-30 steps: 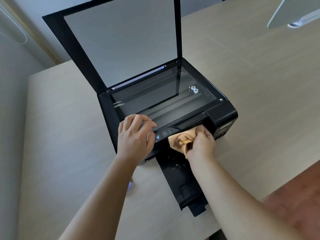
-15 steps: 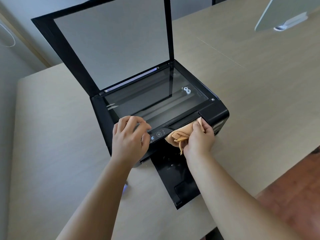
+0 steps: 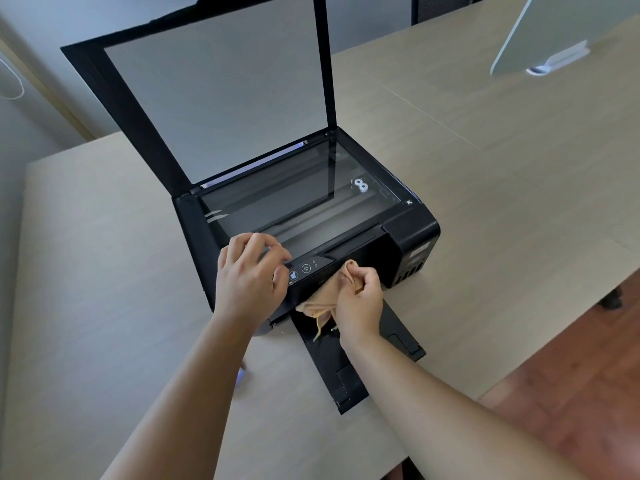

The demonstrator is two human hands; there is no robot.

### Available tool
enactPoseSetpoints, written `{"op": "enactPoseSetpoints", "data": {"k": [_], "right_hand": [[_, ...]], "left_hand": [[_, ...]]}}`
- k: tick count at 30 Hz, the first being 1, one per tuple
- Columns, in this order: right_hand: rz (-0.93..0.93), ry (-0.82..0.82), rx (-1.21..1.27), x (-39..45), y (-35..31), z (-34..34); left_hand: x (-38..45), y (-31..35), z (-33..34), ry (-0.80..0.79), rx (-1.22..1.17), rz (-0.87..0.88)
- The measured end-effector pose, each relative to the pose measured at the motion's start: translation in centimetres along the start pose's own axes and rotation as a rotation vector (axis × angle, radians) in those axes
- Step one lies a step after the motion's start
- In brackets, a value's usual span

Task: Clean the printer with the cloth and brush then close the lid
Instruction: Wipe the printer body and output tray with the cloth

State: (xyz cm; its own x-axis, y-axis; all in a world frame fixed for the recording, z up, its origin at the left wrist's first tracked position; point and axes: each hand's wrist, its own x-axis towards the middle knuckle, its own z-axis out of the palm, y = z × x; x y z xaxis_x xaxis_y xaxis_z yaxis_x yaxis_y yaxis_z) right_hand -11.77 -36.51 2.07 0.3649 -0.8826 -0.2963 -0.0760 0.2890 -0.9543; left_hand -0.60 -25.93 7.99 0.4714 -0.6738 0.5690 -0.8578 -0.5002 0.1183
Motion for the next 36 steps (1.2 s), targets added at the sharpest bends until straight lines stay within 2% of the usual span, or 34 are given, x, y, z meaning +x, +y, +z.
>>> {"op": "enactPoseSetpoints", "data": {"k": [6,9,11,13,16,19,22,25,29,31,35,36], "right_hand": [[0.379,0.22,0.259,2.1,-1.6,0.5],[0.497,0.118,0.296,1.2,-1.9,1.3],[0.512,0.004,0.297,-0.1,-1.3,2.4],[0.472,-0.034,0.258,-1.4,-0.6,3.1],[0.435,-0.02,0.139,-1.9,0.1,3.3],[0.524,0.027,0.096,-1.6,0.8,3.6],[0.619,-0.036,0.218,-1.7,0.2,3.5],[0.636,-0.107,0.264,-2.4,0.5,3.5],[0.692,-0.062,0.257,-2.7,3.4,5.7],[0.763,-0.061,0.293,-3.3,2.6,6.1],[0.635,-0.343,0.33,-5.5,-0.7,4.6],[0.595,-0.36,0.317,-5.7,-0.9,4.2]], "left_hand": [[-0.1,0.1,-0.1,-0.034,-0.007,-0.028],[-0.1,0.0,0.0,-0.043,-0.005,-0.029],[-0.1,-0.1,0.0,-0.045,-0.002,-0.037],[-0.1,-0.1,0.0,-0.045,0.0,-0.04],[-0.1,-0.1,-0.1,-0.039,-0.001,-0.035],[0.0,-0.1,0.0,-0.055,0.005,-0.029],[-0.2,-0.1,-0.1,-0.023,0.001,-0.04],[0.0,0.0,0.0,0.004,-0.011,-0.037],[-0.2,-0.1,0.0,-0.008,-0.02,-0.029],[-0.1,-0.2,0.0,-0.01,-0.031,-0.054],[0.2,-0.5,-0.2,0.071,-0.151,-0.224],[0.5,-0.6,-0.4,0.096,-0.191,-0.292]]}}
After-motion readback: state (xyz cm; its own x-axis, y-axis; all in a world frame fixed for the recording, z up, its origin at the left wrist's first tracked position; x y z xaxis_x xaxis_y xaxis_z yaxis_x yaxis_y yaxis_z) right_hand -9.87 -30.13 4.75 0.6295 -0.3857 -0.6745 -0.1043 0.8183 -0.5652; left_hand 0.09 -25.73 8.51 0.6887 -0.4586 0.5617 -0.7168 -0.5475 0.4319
